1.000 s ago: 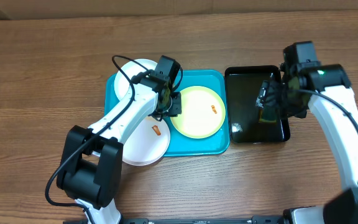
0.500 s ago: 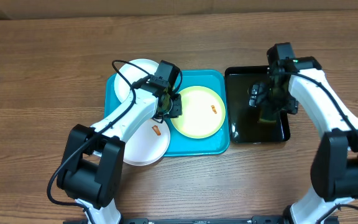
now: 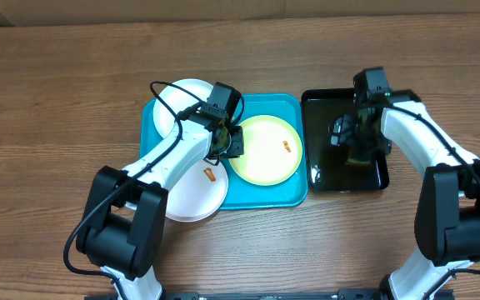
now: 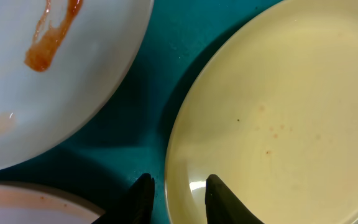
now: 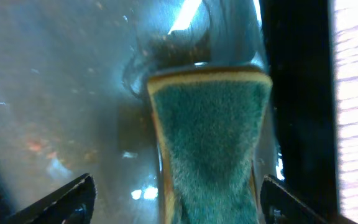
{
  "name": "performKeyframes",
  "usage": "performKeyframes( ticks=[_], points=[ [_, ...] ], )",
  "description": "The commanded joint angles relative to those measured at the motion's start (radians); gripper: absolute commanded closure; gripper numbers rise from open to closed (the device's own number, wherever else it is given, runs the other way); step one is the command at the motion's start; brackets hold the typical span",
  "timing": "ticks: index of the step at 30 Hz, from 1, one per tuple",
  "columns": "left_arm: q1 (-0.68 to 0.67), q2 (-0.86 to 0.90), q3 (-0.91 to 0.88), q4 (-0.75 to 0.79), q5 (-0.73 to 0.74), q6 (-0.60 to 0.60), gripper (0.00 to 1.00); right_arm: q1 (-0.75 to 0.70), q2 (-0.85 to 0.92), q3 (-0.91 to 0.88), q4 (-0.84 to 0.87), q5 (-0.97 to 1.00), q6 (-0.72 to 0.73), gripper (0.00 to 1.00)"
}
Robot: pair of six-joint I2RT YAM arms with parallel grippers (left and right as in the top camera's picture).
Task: Clean dirty plates on tray and stack at the side
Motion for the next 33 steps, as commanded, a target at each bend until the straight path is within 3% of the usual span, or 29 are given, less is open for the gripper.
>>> performKeyframes(
  ticks=[1, 8, 12, 14, 15, 16, 17, 21, 25, 33],
  points=[
    [-0.013, 0.012, -0.012, 0.000, -0.014, -0.014, 0.70, -0.005, -0.007, -0.054, 0.043, 0.024, -0.003, 0.17],
    [-0.013, 0.012, -0.012, 0.001, -0.014, -0.014, 0.70, -0.005, -0.007, -0.092, 0.024, -0.006, -0.003, 0.94],
    [-0.013, 0.012, -0.012, 0.001, -0.014, -0.014, 0.70, -0.005, -0.007, -0.079, -0.021, -0.007, -0.003, 0.96],
    [-0.012, 0.012, -0.012, 0.001, -0.015, -0.014, 0.70, -0.005, -0.007, -0.057, -0.046, -0.014, -0.003, 0.92],
    [-0.012, 0.012, -0.012, 0.001, -0.015, -0.014, 0.70, -0.005, -0.007, -0.045, -0.057, -0.022, -0.003, 0.80],
    [-0.012, 0.012, -0.012, 0.001, -0.016, -0.014, 0.70, -0.005, -0.007, -0.032, -0.070, -0.030, -0.003, 0.57],
    [-0.012, 0.012, -0.012, 0.001, -0.021, -0.014, 0.70, -0.005, -0.007, -0.021, -0.078, -0.034, -0.003, 0.40],
    [-0.014, 0.012, -0.019, 0.002, -0.044, -0.014, 0.71, -0.005, -0.007, 0.006, -0.079, -0.032, -0.003, 0.16],
    [-0.014, 0.012, -0.029, 0.003, -0.045, -0.014, 0.73, -0.005, -0.007, 0.006, -0.057, -0.010, -0.003, 0.08],
    [-0.014, 0.012, -0.039, 0.021, -0.049, -0.014, 0.77, -0.005, -0.007, -0.011, -0.039, -0.010, -0.003, 0.07]
  ],
)
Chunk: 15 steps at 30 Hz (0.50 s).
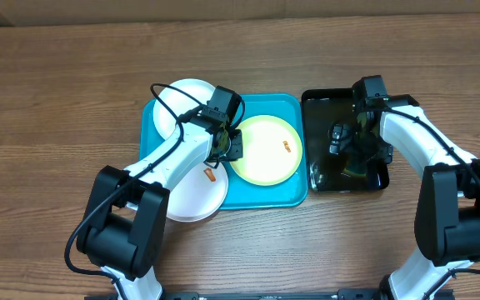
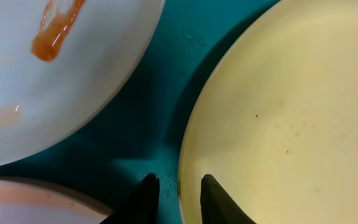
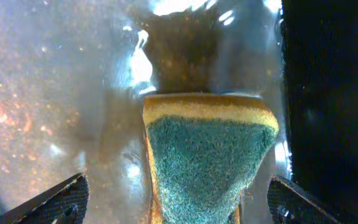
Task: Clean dirty plates on tray and stack at the side
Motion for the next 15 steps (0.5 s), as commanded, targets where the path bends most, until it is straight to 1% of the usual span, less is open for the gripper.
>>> performKeyframes(
  ticks=[1, 4, 7, 9, 10, 11, 13, 15],
  points=[
    [-0.007, 0.012, -0.011, 0.009, -0.018, -0.014, 0.77, -0.005, -0.007, 0.004, 0.009, 0.007, 0.000, 0.07],
    [-0.008, 0.012, -0.013, 0.011, -0.027, -0.014, 0.79, -0.005, -0.007, -0.012, 0.012, 0.007, 0.000, 0.07],
    [-0.008, 0.012, -0.013, 0.011, -0.036, -0.014, 0.84, -0.005, -0.007, -0.019, 0.013, 0.007, 0.000, 0.10],
    [-0.008, 0.012, -0.013, 0.011, -0.058, -0.015, 0.93, -0.005, -0.007, -0.019, 0.016, 0.007, 0.000, 0.16],
    [-0.007, 0.012, -0.013, 0.011, -0.069, -0.015, 0.96, -0.005, -0.007, -0.019, 0.016, 0.007, 0.000, 0.20],
    [-0.008, 0.012, -0.013, 0.011, -0.080, -0.016, 0.96, -0.005, -0.007, -0.019, 0.016, 0.007, 0.000, 0.23],
    [-0.007, 0.012, -0.013, 0.009, -0.087, -0.018, 0.96, -0.005, -0.007, -0.019, 0.010, 0.006, 0.000, 0.23],
    [-0.007, 0.012, -0.013, 0.008, -0.086, -0.023, 0.96, -0.005, -0.007, -0.019, 0.004, 0.006, 0.000, 0.18]
  ],
)
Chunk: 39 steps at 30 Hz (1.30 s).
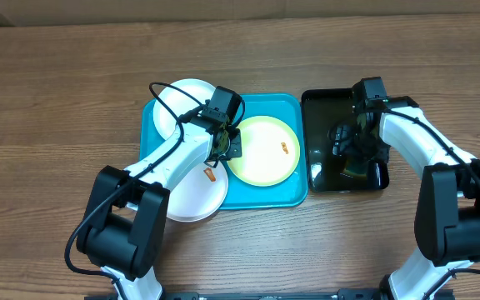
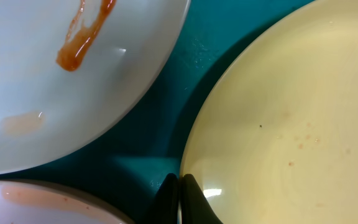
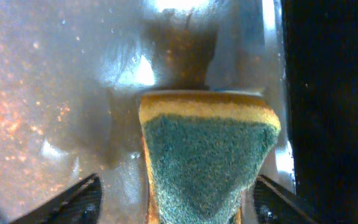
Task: Clean dirty plates on tray and stack at the side
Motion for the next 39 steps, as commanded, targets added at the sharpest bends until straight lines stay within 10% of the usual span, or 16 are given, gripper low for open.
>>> performKeyframes(
  ticks=[1, 21, 25, 29, 31, 34, 39],
  points=[
    [-0.006, 0.012, -0.011, 0.000, -0.037, -0.022, 0.96, -0.005, -0.007, -0.006, -0.005, 0.005, -0.002, 0.16],
    [-0.006, 0.012, -0.011, -0.002, -0.036, -0.086, 0.73, -0.005, -0.007, -0.013, 0.077, 0.021, 0.001, 0.10],
    [-0.006, 0.012, -0.011, -0.002, -0.036, -0.086, 0.73, -0.005, -0.007, -0.013, 0.086, 0.021, 0.001, 0.46],
    [-0.006, 0.012, -0.011, -0.002, -0.036, -0.086, 0.73, -0.005, -0.007, -0.013, 0.064, 0.021, 0.001, 0.58],
    [-0.006, 0.012, -0.011, -0.002, -0.036, -0.087, 0.73, -0.005, -0.007, -0.013, 0.061, 0.021, 0.001, 0.53],
    [-0.006, 0.012, -0.011, -0.002, -0.036, -0.087, 0.73, -0.005, -0.007, -0.013, 0.072, 0.021, 0.001, 0.20],
    [-0.006, 0.012, -0.011, -0.005, -0.036, -0.087, 0.73, -0.005, -0.006, -0.015, 0.103, 0.021, 0.002, 0.25]
  ],
)
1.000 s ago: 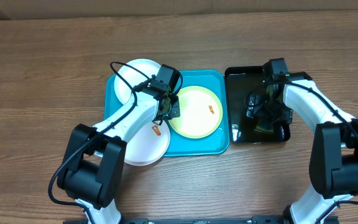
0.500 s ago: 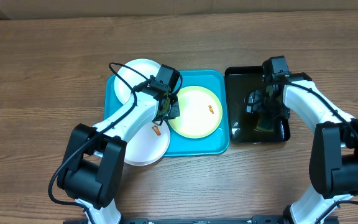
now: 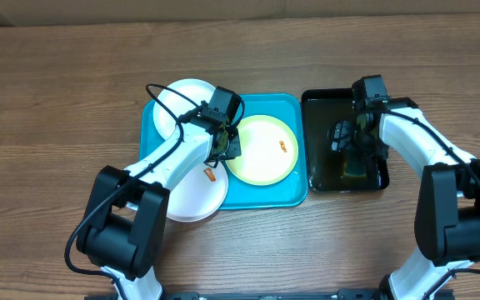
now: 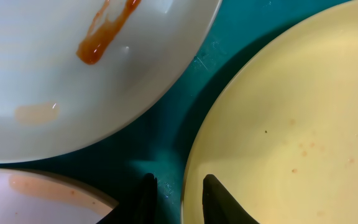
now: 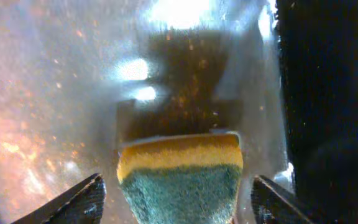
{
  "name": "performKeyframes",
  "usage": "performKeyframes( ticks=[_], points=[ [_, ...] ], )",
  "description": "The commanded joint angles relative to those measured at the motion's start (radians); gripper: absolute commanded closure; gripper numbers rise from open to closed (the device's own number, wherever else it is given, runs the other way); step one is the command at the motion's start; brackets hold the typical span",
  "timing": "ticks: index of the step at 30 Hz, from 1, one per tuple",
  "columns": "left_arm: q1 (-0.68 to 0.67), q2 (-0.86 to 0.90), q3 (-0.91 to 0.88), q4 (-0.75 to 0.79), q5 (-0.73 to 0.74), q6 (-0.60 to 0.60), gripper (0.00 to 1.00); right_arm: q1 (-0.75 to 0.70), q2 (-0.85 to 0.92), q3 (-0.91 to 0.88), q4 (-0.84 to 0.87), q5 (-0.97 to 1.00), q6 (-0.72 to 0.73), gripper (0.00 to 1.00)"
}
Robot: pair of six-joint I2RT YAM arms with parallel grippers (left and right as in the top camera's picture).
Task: Clean dirty plates on tray and stack at the side
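Note:
A pale yellow plate (image 3: 262,150) with small red spots lies on the teal tray (image 3: 294,196). My left gripper (image 4: 176,186) is open, one finger on each side of the plate's left rim (image 4: 188,168). A white plate (image 4: 73,74) smeared with red sauce lies at the tray's back left. Another smeared white plate (image 3: 194,192) overhangs the tray's front left. My right gripper (image 5: 176,199) stands open inside the black tray (image 3: 323,100) of water. A green and yellow sponge (image 5: 179,180) sits between its wide fingers, with neither finger touching it.
Black and teal trays sit side by side in the middle of the wooden table (image 3: 57,125). The black tray's dark wall (image 5: 322,93) rises just right of the sponge. A small orange scrap (image 3: 209,174) lies on the front white plate.
My left gripper's fingers, pressed together at the yellow plate's rim before, now stand apart astride it. The sponge sits lower in the right wrist view, with more water showing beyond it.
My left gripper stood open astride the yellow plate's rim at the first two moments, then was shut there, and is now open again. The plate lies where it was. My right gripper has stayed open over the sponge in the black tray, shifting slightly.

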Motion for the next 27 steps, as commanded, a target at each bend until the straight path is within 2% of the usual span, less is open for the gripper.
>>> performKeyframes(
  ticks=[1, 6, 7, 9, 10, 11, 12, 14, 15, 17, 22, 24, 25, 27],
  points=[
    [-0.006, 0.012, -0.009, 0.000, -0.016, -0.016, 0.73, -0.005, -0.006, -0.008, 0.022, 0.010, 0.003, 0.26],
    [-0.006, 0.012, -0.009, 0.000, -0.016, -0.016, 0.73, -0.005, -0.006, -0.042, 0.060, 0.009, 0.006, 0.31],
    [-0.006, 0.012, -0.009, 0.000, -0.016, -0.016, 0.73, -0.005, -0.006, -0.050, 0.068, 0.007, 0.005, 0.40],
    [-0.006, 0.012, -0.009, 0.000, -0.016, -0.016, 0.73, -0.005, -0.006, -0.061, 0.078, 0.005, 0.005, 0.85],
    [-0.006, 0.012, -0.009, 0.000, -0.016, -0.016, 0.73, -0.005, -0.006, -0.061, 0.079, -0.002, 0.005, 0.91],
    [-0.006, 0.012, -0.009, 0.000, -0.016, -0.016, 0.76, -0.005, -0.006, -0.061, 0.082, -0.010, 0.005, 0.92],
    [-0.006, 0.012, -0.009, 0.000, -0.016, -0.016, 0.79, -0.005, -0.006, -0.058, 0.085, -0.024, 0.005, 0.89],
    [-0.006, 0.012, -0.009, 0.001, -0.016, -0.016, 0.83, -0.006, -0.006, -0.041, 0.075, -0.066, 0.004, 0.20],
    [-0.006, 0.012, -0.009, 0.001, -0.016, -0.016, 0.84, -0.006, -0.006, -0.032, 0.065, -0.085, 0.004, 0.11],
    [-0.006, 0.012, -0.009, 0.004, -0.016, -0.016, 0.84, -0.006, -0.006, -0.012, 0.034, -0.108, 0.002, 0.05],
    [-0.006, 0.012, -0.009, 0.004, -0.016, -0.016, 0.81, -0.006, -0.006, -0.003, -0.083, -0.103, 0.002, 0.04],
    [-0.006, 0.012, -0.009, 0.004, -0.016, -0.016, 0.80, -0.006, -0.006, -0.003, -0.122, -0.103, 0.002, 0.12],
    [-0.006, 0.012, -0.009, 0.004, -0.016, -0.016, 0.80, -0.006, -0.006, -0.004, -0.130, -0.103, 0.001, 0.23],
    [-0.006, 0.012, -0.009, 0.004, -0.016, -0.016, 0.80, -0.006, -0.006, -0.004, -0.142, -0.103, 0.001, 0.67]
  ],
)
